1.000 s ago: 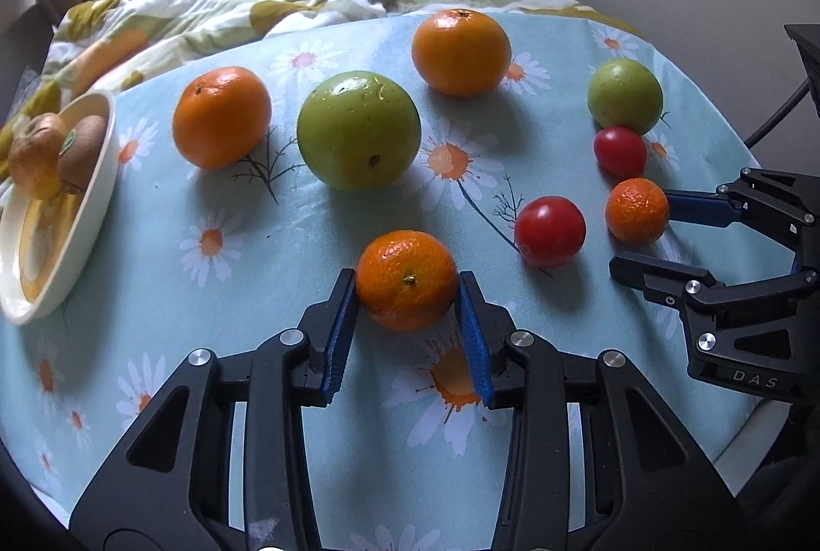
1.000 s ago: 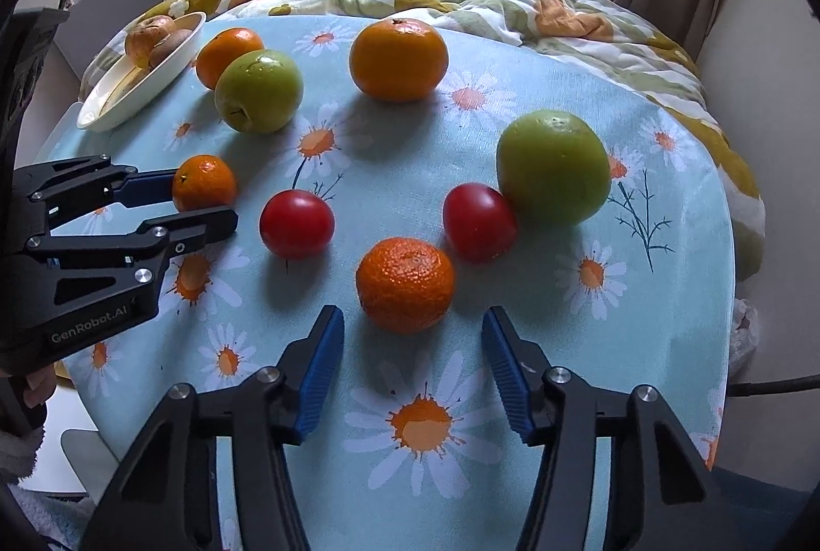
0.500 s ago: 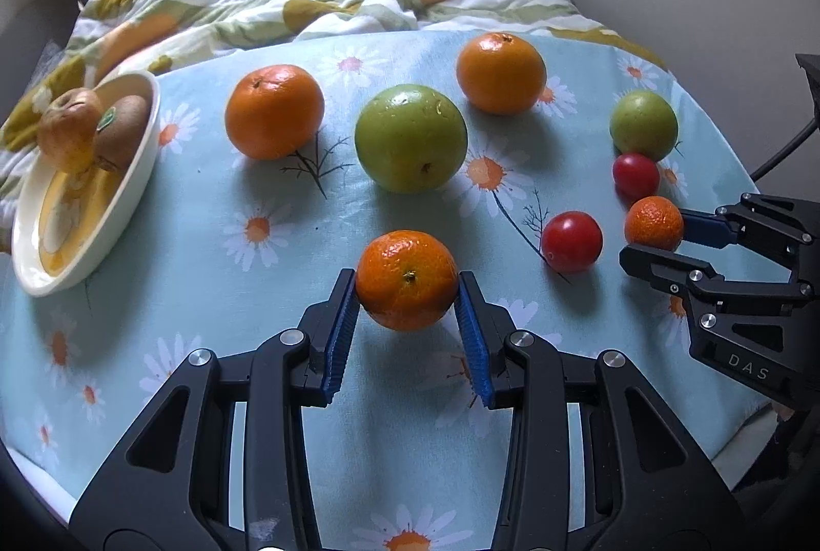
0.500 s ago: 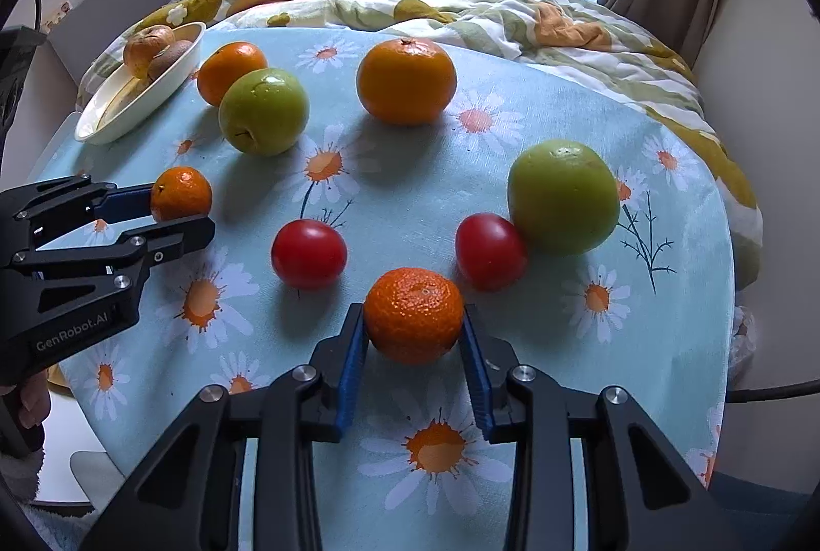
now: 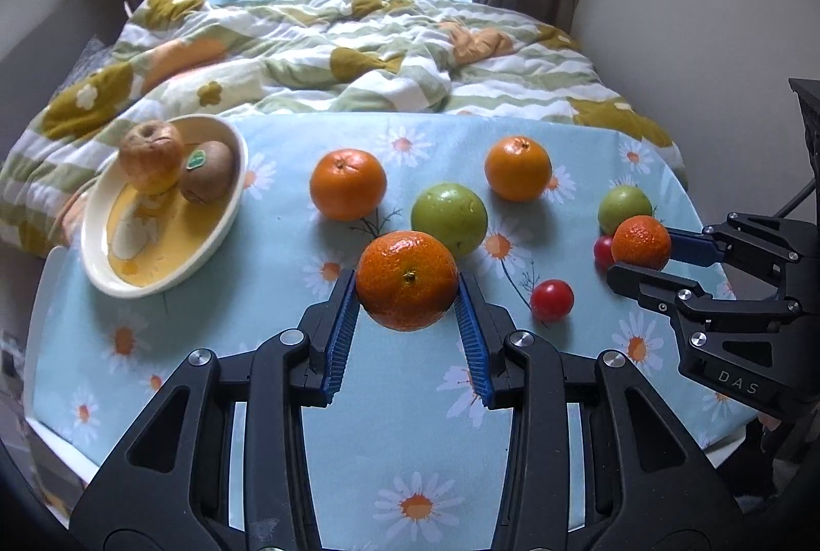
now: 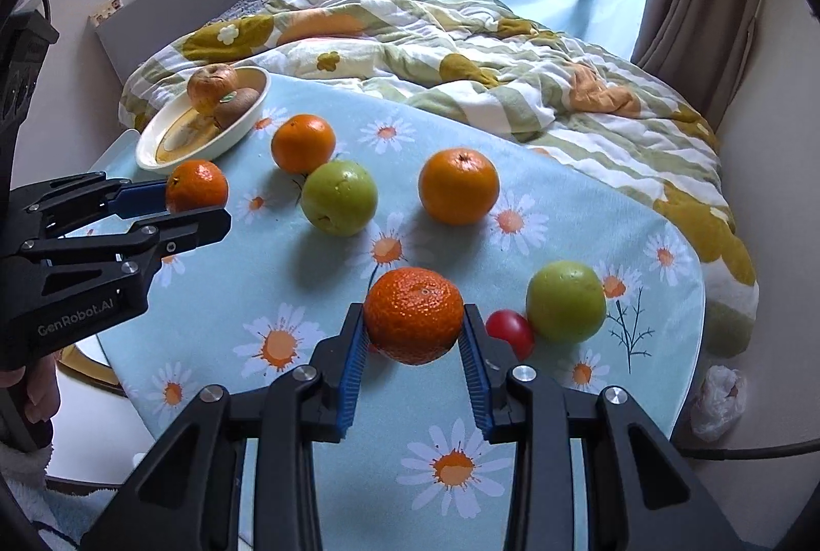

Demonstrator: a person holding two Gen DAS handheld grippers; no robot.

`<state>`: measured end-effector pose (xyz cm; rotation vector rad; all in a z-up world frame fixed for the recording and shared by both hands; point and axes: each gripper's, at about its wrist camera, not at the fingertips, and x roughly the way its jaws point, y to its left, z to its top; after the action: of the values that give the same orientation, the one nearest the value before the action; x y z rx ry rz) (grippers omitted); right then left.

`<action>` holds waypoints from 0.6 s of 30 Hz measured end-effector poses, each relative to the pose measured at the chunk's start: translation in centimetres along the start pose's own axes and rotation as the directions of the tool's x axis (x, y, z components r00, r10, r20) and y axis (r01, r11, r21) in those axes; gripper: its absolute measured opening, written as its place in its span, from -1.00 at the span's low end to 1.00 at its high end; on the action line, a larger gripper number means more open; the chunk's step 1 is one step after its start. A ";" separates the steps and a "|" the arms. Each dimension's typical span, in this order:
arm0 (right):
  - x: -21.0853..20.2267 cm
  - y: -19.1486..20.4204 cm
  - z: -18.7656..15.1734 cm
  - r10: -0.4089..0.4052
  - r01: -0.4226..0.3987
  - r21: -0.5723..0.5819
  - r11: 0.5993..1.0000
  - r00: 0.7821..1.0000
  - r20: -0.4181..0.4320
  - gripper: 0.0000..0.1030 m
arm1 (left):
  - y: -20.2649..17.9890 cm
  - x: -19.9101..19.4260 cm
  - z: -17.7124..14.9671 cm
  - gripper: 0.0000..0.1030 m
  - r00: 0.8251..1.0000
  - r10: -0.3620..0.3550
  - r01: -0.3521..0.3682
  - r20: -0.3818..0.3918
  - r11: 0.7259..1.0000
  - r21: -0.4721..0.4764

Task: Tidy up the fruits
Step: 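Grasp a mandarin with the left tool while the right tool grasps another mandarin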

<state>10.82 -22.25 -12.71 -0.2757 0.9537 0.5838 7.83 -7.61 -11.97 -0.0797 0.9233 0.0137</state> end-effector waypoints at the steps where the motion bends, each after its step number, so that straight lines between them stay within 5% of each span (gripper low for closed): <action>1: -0.2 0.3 0.5 0.010 -0.010 -0.007 1.000 1.000 0.006 -0.36 | 0.5 -0.5 0.2 -0.14 1.000 0.005 -0.005 0.008 1.000 -0.011; 18: 1.5 9.1 8.6 0.013 -0.011 -0.030 0.999 0.999 0.049 -0.36 | 12.9 -1.8 3.2 -0.14 1.000 0.017 -0.016 0.023 0.999 -0.052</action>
<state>12.09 -10.27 -8.91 -0.2805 0.9000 0.6136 8.70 5.54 -9.47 -0.1201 0.9007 0.0538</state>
